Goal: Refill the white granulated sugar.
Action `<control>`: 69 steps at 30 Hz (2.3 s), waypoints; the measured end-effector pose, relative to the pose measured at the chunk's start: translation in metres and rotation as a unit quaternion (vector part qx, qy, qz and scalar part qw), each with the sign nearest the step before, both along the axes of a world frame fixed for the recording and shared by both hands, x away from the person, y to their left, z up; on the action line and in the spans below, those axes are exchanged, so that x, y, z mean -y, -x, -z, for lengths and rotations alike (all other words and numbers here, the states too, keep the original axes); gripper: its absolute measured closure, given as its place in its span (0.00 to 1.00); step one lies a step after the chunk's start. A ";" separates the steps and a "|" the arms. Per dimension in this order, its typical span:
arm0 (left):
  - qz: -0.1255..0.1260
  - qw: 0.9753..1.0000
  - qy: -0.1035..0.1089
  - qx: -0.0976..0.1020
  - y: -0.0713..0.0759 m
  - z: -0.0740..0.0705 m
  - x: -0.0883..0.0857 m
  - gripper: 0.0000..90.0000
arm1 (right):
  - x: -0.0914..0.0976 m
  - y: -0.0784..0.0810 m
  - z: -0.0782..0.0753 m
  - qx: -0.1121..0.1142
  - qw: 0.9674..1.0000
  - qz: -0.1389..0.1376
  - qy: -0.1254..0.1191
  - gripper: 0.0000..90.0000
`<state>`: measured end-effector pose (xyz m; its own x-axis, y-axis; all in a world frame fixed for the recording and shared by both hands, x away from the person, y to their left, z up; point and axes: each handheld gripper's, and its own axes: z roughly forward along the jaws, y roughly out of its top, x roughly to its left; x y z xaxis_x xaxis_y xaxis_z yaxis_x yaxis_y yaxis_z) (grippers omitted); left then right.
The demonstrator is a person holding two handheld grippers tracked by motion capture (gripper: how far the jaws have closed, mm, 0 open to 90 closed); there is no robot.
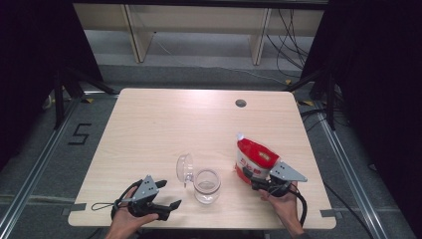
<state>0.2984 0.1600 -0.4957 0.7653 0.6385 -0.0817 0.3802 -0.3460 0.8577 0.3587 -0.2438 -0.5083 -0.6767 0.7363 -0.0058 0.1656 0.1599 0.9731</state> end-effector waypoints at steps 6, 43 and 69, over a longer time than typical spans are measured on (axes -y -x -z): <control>0.001 1.000 0.001 -0.003 0.000 0.000 0.001 0.19 | 0.000 -0.001 0.000 0.001 1.000 0.002 0.001 0.37; 0.007 1.000 -0.008 -0.001 0.001 0.001 0.001 0.20 | -0.010 -0.006 0.003 -0.005 1.000 -0.009 0.004 0.48; 0.009 1.000 -0.013 -0.002 0.000 -0.001 -0.002 0.20 | -0.036 0.047 -0.037 0.152 0.951 0.002 0.270 0.52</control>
